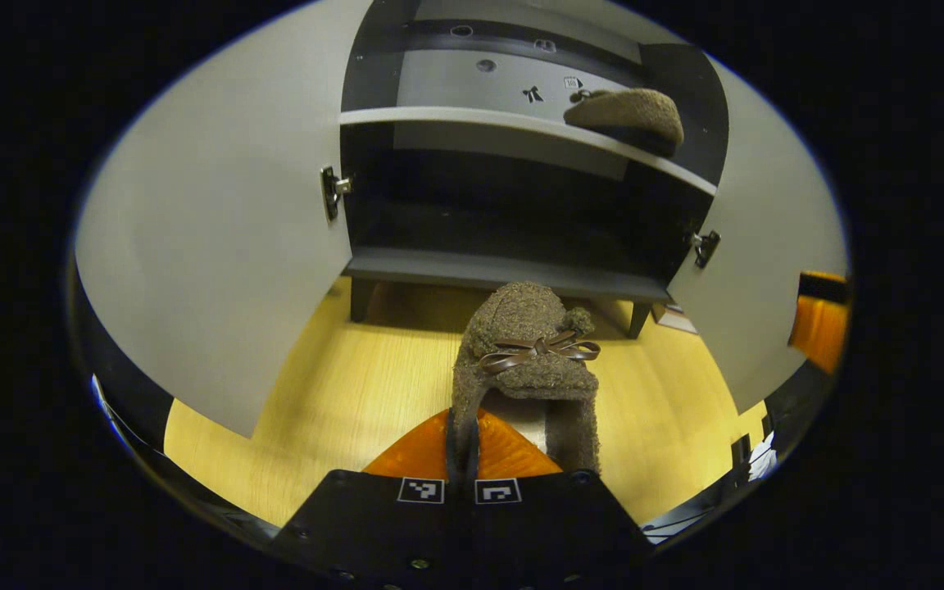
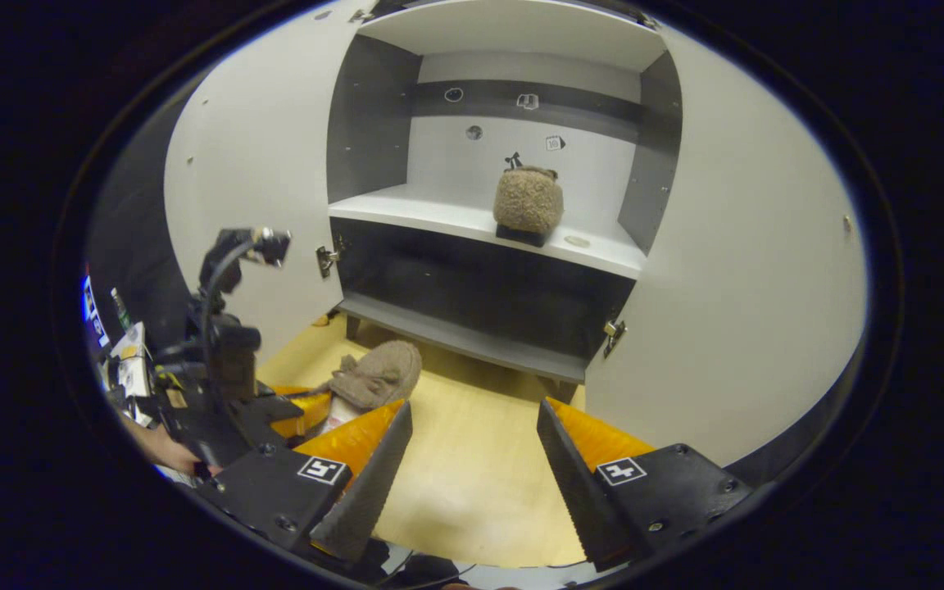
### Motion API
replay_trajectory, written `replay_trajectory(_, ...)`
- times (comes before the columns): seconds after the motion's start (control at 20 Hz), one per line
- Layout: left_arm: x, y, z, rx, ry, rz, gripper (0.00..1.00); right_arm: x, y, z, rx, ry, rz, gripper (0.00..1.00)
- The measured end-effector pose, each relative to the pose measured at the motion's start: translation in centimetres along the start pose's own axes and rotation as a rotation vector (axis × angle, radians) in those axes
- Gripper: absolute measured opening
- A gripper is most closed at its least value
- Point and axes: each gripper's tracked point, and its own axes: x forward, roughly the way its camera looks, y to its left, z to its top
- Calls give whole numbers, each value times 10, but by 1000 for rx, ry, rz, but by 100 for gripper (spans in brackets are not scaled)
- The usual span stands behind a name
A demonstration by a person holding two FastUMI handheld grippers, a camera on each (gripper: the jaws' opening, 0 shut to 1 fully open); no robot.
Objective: Grab one shoe with the right hand and put it into the shoe cabinet, grab the other shoe with the left hand and put it into the shoe cabinet; then close the right door with the right hand and the left door with the left hand.
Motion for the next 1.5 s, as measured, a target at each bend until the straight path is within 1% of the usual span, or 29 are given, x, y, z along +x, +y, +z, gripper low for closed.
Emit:
replay_trajectory(0.15, -16, 6, 40, -3, -57, 20, 0, 1, -2, 2, 23, -14, 0, 96)
replay_trajectory(0.2, -22, 7, 56, -1, -82, 27, 11, 2, -2, 4, 29, -19, 1, 96)
replay_trajectory(0.25, -28, 9, 72, 2, -112, 33, 0, 2, -3, 6, 36, -27, 2, 96)
replay_trajectory(0.35, -36, 7, 108, 12, -172, 34, 0, 3, -5, 9, 51, -42, 3, 96)
replay_trajectory(0.45, -44, 7, 143, 47, -243, 46, 0, 3, -7, 12, 53, -58, 1, 96)
replay_trajectory(0.5, -48, 4, 158, 45, -268, 42, 0, 3, -8, 13, 53, -64, 0, 97)
replay_trajectory(0.6, -57, -4, 190, 35, -315, 36, 0, 2, -10, 13, 53, -73, 0, 96)
replay_trajectory(0.7, -55, -6, 216, 13, -343, 43, 0, 1, -13, 12, 50, -76, -3, 96)
replay_trajectory(0.85, -39, 1, 247, -12, -358, 73, 0, -1, -16, 9, 39, -74, -1, 96)
replay_trajectory(1.05, -13, 7, 284, 2, -413, 110, 0, -1, -18, 7, 34, -76, 2, 96)
replay_trajectory(1.2, 17, 5, 297, -38, -401, 107, 0, 1, -19, 7, 28, -75, 5, 96)
replay_trajectory(1.3, 37, 8, 308, -37, -404, 124, 0, 2, -20, 6, 24, -72, 5, 96)
replay_trajectory(1.35, 48, 7, 312, -43, -404, 121, 0, 3, -21, 7, 22, -75, 7, 96)
replay_trajectory(1.5, 58, 0, 324, -51, -424, 114, 0, 5, -24, 6, 11, -70, 6, 96)
